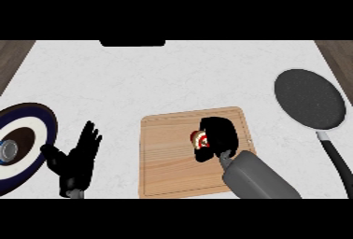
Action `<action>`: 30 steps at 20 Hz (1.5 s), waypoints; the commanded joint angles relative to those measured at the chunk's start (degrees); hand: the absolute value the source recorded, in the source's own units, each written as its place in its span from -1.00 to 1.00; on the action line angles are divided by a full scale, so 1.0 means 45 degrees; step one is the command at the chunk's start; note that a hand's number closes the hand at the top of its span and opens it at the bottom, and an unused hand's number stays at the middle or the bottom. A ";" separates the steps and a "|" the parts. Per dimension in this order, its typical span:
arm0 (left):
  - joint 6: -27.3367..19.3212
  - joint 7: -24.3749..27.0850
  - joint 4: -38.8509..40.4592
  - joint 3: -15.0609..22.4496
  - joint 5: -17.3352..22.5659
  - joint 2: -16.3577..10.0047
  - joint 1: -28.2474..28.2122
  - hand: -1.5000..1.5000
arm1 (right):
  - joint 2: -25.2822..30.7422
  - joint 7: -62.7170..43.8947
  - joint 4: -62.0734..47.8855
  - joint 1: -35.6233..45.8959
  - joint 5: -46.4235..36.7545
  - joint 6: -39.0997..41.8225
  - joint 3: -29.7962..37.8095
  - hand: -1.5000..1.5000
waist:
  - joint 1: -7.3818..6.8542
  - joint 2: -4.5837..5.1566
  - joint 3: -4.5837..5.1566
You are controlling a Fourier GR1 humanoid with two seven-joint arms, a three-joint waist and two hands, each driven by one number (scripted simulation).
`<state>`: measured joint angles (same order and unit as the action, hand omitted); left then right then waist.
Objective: Pick the cupcake from the cutting board and place it in the pan
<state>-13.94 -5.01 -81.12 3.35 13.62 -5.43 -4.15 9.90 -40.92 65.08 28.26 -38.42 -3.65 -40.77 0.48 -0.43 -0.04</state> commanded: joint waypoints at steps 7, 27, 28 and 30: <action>0.0138 -0.0413 -0.0624 -0.0100 0.0094 -0.0178 -0.0373 0.00 | 0.2099 -0.0763 0.4435 -0.0712 -0.3329 -0.1019 -0.0313 1.00 | 0.0015 -0.0010 0.0017; 0.0586 -0.0380 -0.0037 -0.0339 0.0068 0.0026 0.0269 0.00 | 0.2875 0.0738 0.6243 -0.1652 -0.2372 -0.2677 0.5954 1.00 | -0.0210 0.0133 0.0003; 0.0461 -0.0415 0.0090 -0.0577 0.0023 -0.0075 0.0356 0.00 | 0.3347 0.1207 0.6082 -0.1450 -0.2033 -0.2021 0.6530 1.00 | -0.0179 0.0119 0.0007; 0.0428 0.0162 0.0135 -0.0062 -0.0241 0.0414 -0.0262 0.00 | 0.3767 0.2141 0.4841 -0.1274 -0.1747 -0.2577 0.7342 1.00 | -0.0213 0.0131 0.0005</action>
<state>-12.33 -6.42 -81.92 2.34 13.15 -4.89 -4.00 25.24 -38.10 94.64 20.69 -49.24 -12.86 -14.03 -0.28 0.06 -0.04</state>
